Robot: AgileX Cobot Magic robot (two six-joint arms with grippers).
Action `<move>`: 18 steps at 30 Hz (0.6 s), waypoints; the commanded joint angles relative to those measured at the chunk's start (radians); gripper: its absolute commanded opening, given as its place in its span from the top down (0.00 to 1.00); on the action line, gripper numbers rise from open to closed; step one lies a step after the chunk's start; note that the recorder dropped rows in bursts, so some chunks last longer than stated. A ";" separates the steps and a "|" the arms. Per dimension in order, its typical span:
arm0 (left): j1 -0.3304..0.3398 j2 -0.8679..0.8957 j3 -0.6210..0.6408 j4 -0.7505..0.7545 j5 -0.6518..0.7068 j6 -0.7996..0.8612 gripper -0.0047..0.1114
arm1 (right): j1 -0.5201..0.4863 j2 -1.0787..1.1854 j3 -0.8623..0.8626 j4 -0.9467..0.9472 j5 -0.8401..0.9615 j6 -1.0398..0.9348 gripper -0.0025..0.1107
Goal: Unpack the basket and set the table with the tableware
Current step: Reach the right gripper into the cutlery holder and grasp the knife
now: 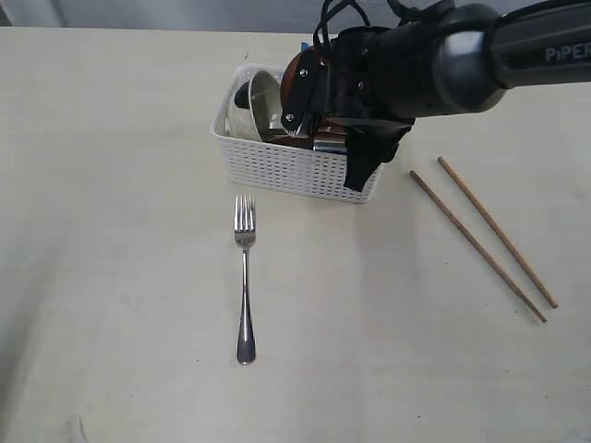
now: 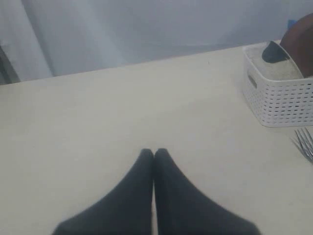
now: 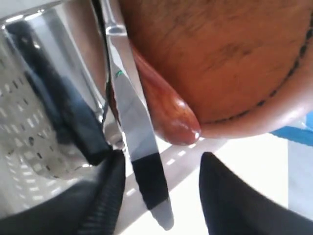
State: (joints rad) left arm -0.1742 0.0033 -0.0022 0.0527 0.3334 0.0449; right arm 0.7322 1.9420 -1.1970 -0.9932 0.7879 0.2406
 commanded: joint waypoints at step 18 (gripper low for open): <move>0.002 -0.003 0.002 -0.001 -0.004 0.000 0.96 | 0.017 0.001 -0.001 -0.010 0.045 0.010 0.98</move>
State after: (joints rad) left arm -0.1742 0.0033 -0.0022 0.0527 0.3334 0.0449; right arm 0.7426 1.9465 -1.2011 -1.0198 0.8096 0.2385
